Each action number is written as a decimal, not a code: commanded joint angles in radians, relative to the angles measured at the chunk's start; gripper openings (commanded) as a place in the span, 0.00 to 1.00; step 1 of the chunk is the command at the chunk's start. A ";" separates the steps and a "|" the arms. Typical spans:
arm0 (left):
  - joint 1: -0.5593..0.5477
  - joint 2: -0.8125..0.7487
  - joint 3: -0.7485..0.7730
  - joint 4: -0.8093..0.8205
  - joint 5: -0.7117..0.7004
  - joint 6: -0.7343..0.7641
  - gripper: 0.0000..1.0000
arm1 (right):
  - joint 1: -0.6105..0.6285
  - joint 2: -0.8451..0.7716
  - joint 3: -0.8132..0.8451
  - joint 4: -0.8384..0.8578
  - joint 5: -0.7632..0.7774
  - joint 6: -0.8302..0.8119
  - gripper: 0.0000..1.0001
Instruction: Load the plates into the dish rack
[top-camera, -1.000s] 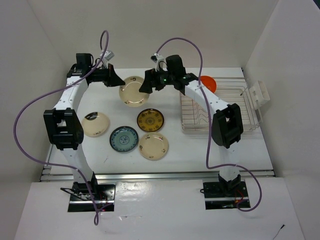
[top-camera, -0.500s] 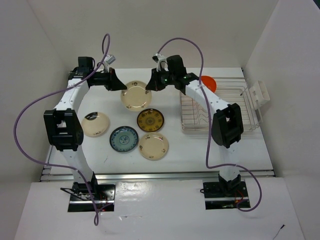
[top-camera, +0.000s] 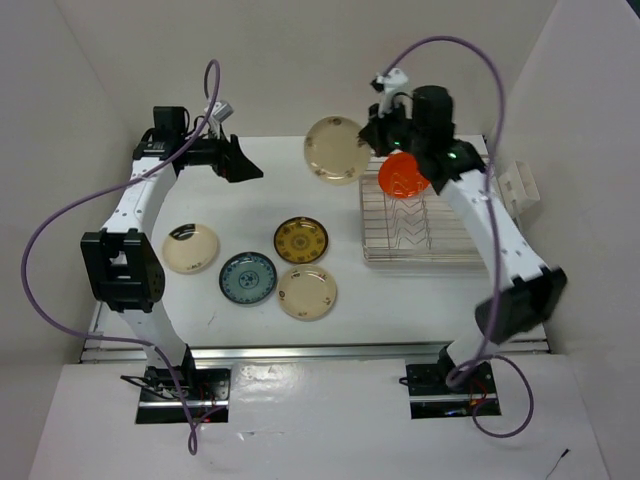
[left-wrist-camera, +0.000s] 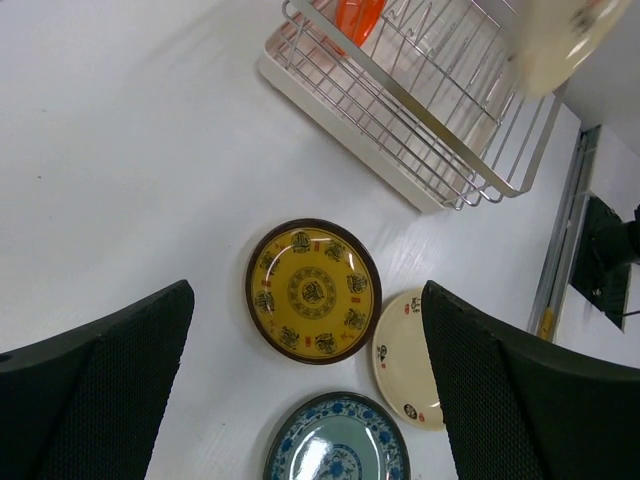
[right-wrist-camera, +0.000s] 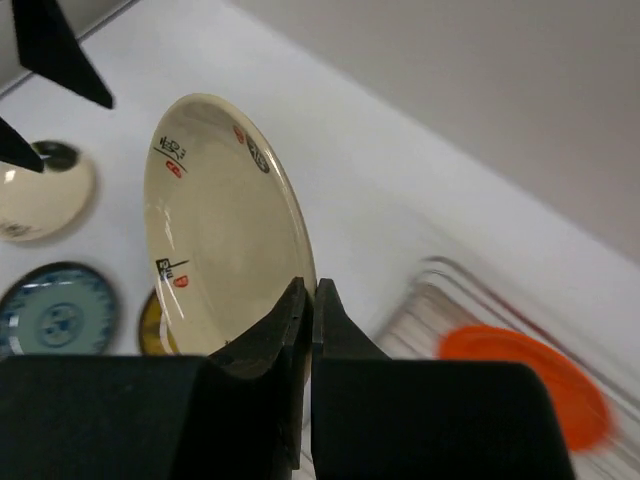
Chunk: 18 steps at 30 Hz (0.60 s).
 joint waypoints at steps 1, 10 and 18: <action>0.003 -0.065 0.000 0.045 -0.037 -0.013 1.00 | -0.011 -0.251 -0.145 0.137 0.120 -0.245 0.00; 0.023 -0.046 -0.012 0.106 -0.079 -0.084 1.00 | -0.078 -0.362 -0.423 0.247 0.303 -0.763 0.00; 0.032 -0.046 -0.022 0.085 -0.161 -0.082 1.00 | -0.213 -0.277 -0.414 0.277 0.153 -1.115 0.00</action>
